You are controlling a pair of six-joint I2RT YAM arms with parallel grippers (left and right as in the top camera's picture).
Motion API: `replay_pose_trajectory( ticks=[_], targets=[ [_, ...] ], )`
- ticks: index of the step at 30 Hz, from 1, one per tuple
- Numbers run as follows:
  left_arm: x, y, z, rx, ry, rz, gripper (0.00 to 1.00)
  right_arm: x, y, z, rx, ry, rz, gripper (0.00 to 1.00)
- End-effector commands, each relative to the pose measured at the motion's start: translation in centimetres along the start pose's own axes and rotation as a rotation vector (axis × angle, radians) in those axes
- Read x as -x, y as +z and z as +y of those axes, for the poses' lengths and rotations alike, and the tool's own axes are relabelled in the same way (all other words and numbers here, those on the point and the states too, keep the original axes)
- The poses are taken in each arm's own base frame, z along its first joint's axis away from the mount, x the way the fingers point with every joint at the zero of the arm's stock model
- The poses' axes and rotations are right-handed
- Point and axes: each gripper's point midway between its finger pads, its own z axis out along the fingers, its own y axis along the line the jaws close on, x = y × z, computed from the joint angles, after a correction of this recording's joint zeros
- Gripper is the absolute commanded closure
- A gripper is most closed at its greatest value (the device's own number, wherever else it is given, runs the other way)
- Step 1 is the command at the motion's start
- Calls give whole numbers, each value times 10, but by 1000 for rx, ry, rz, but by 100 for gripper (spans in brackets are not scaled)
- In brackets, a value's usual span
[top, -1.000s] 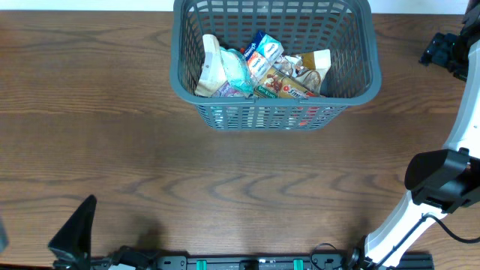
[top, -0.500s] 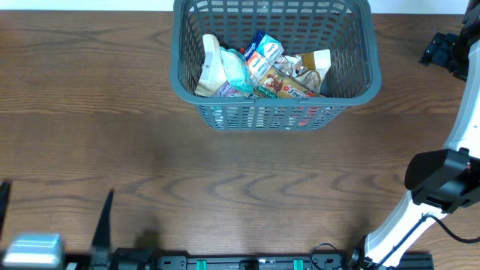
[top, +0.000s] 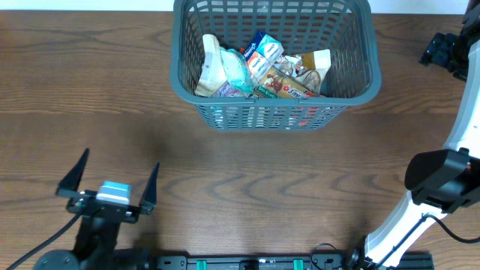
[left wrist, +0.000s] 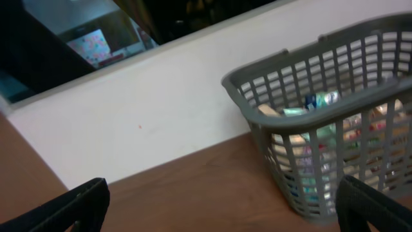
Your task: Pack container
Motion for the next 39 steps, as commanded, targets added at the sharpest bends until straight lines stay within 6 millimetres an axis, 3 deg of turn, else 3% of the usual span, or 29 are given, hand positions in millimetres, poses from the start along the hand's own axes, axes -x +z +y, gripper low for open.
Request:
replay_pose_trajectory(
  ticks=[1, 9, 16, 25, 31, 39],
  targets=[
    [-21, 7, -12, -32, 12, -12, 1, 1, 4, -4, -15, 19, 4, 1],
    [-87, 32, -27, -37, -190, 21, 1, 1, 4, -4, -15, 19, 4, 1],
    [-115, 40, -27, -11, -219, 73, 1, 1, 4, -4, -15, 19, 4, 1],
    [-164, 46, -27, 59, -401, 179, 1, 1, 4, -4, -15, 19, 4, 1],
    [-190, 48, -32, 83, -484, 232, 1, 1, 4, -4, -15, 19, 4, 1],
    [-193, 47, -28, 106, -486, 236, 1, 1, 4, -4, -15, 19, 4, 1]
  ],
)
